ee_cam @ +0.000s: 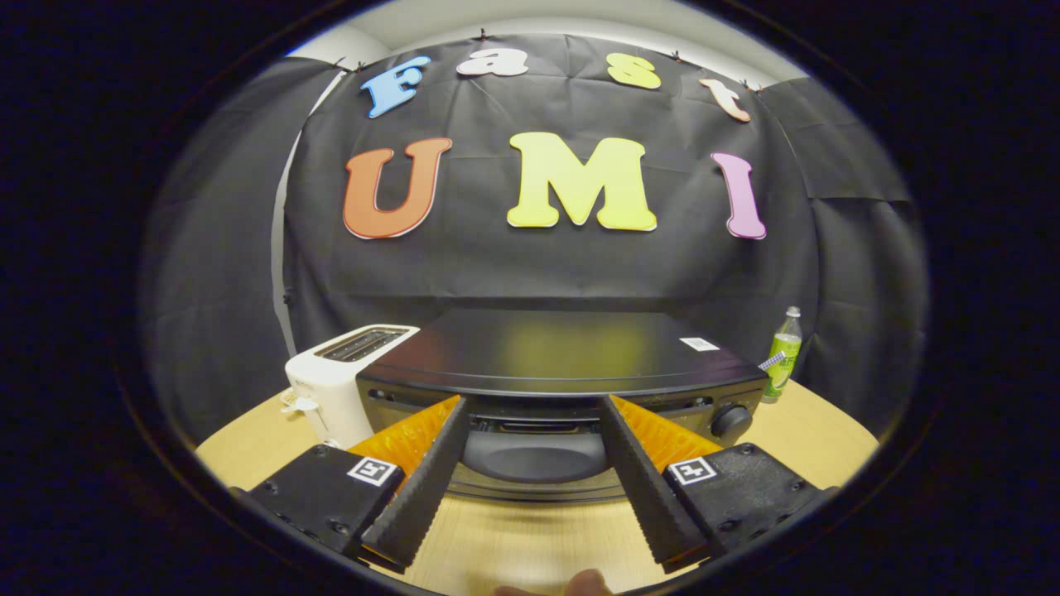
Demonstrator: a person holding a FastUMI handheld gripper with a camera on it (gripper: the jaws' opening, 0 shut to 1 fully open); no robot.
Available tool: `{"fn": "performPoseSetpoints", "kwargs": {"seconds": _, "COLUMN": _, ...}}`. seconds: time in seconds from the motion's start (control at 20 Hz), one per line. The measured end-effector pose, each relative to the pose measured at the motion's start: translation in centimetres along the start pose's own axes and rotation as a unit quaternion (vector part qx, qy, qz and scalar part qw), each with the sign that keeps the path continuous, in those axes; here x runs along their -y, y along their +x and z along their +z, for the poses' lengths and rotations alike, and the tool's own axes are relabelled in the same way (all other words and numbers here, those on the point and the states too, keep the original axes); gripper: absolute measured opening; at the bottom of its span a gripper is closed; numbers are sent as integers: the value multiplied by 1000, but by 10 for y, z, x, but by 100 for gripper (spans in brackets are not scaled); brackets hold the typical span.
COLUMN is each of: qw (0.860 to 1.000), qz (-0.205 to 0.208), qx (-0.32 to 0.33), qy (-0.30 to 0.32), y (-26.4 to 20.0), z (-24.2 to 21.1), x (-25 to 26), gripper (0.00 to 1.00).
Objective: Open the toaster oven, put the food inside, and close the toaster oven door.
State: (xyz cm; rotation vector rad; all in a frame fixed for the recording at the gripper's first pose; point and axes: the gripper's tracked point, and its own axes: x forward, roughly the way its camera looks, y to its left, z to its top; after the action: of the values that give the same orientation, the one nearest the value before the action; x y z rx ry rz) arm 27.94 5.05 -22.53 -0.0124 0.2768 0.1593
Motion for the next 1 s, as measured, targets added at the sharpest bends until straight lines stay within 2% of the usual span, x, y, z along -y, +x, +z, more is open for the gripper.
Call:
{"fn": "performPoseSetpoints", "kwargs": {"seconds": 0.4, "qw": 999, "qz": 19, "qx": -38, "qy": 9, "y": -49, "z": -41, "x": 0, "gripper": 100}}
{"fn": "performPoseSetpoints", "kwargs": {"seconds": 0.75, "qw": 993, "qz": 26, "qx": -117, "qy": -16, "y": -84, "z": -95, "x": -2, "gripper": 100}}
{"fn": "performPoseSetpoints", "kwargs": {"seconds": 1.0, "qw": 985, "qz": 38, "qx": -166, "qy": 8, "y": -93, "z": -114, "x": -1, "gripper": 100}}
